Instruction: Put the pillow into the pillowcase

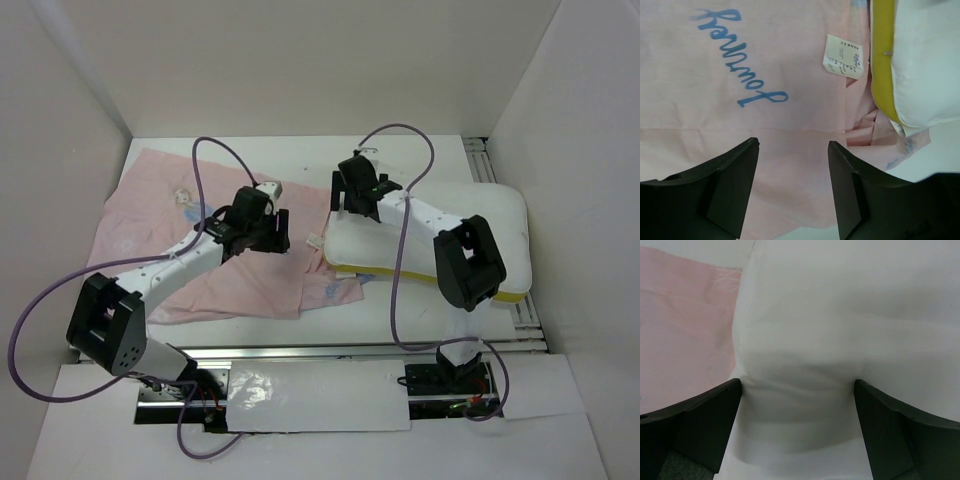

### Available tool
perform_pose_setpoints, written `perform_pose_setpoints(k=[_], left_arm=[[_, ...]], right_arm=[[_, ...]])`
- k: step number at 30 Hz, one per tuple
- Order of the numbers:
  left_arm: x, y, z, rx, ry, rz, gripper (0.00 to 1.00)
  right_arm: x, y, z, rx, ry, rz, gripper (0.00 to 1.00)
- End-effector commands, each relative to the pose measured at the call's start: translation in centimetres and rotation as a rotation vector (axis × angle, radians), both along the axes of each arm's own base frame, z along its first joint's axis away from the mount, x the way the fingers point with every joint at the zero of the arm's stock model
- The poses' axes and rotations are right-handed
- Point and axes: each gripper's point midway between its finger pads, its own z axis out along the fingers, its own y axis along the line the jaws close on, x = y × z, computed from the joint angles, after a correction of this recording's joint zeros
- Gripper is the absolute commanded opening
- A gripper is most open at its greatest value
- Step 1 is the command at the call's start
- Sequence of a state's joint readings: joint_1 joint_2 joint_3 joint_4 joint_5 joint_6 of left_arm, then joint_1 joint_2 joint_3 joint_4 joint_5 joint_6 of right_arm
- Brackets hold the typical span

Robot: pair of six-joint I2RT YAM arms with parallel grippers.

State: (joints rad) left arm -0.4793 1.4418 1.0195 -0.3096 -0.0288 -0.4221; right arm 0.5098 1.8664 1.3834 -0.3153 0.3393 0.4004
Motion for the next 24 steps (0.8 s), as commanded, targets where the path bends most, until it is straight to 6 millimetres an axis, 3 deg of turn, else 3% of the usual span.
perform_pose_setpoints(k=[1,3,6,7,8,13,15,16,17,18,20,21,22,23,24], left_arm=[[1.2,-1.0,1.6,0.004,-0.077,0.025,0.70],[0.8,-1.9,1.5,-0.001,-0.065,0.027,0.70],[1.2,-2.5,2.1,-0.017,-0.074,0.039,0.70],[0.7,-2.9,1.4,-0.010,-0.047,0.035,0.70],[0.8,-3.3,1.5,-0.005,-0.054,0.030,0.70],[-0.1,-4.7,-0.3,0.033,-0.011,0.015,0.70],[0.0,-5.8,-0.3,0.043,-0.012,-0.001,0.70],[0.0,-6.1,-1.4,0.070,0.009,-0.005,0.70],[-0.3,-6.8,-1.7,0.080,0.020,-0.024,0.70],[0.0,-6.7,-2.0,0.099,0.022,-0.012,0.70],[0.4,-7.3,-2.8,0.128,0.034,-0.013,0.70],[0.4,-7.3,-3.1,0.133,0.049,-0.007,0.70],[0.7,-7.6,-3.0,0.130,0.046,-0.007,0.70],[1.1,-7.4,-3.7,0.154,0.048,0.006,0.70],[1.3,-7.6,-3.9,0.155,0.049,0.006,0.71]], right_arm=[[0.7,1.8,1.6,0.030,-0.052,-0.052,1.00],[0.5,2.3,2.8,0.008,-0.093,-0.063,1.00],[1.1,2.9,3.0,-0.007,-0.090,-0.076,1.00],[1.1,2.9,2.4,-0.021,-0.071,-0.076,1.00],[0.7,2.5,0.5,-0.066,-0.020,-0.080,1.00],[-0.9,-0.8,-4.4,-0.186,0.110,-0.118,1.00],[-1.7,-1.5,-5.4,-0.194,0.145,-0.128,0.92],[-2.3,-1.7,-6.4,-0.207,0.166,-0.108,0.86],[-2.3,-1.8,-6.0,-0.199,0.154,-0.108,0.79],[-2.1,-1.3,-5.6,-0.179,0.134,-0.089,0.46],[-1.6,-1.4,-3.9,-0.157,0.097,-0.071,0.10],[-1.1,-0.9,-1.0,-0.116,0.027,-0.047,0.01],[-1.2,-0.8,0.3,-0.108,-0.002,-0.018,0.00],[-1.3,-0.7,3.9,-0.054,-0.075,-0.014,0.00],[-1.0,-1.1,5.8,-0.028,-0.123,-0.010,0.00]])
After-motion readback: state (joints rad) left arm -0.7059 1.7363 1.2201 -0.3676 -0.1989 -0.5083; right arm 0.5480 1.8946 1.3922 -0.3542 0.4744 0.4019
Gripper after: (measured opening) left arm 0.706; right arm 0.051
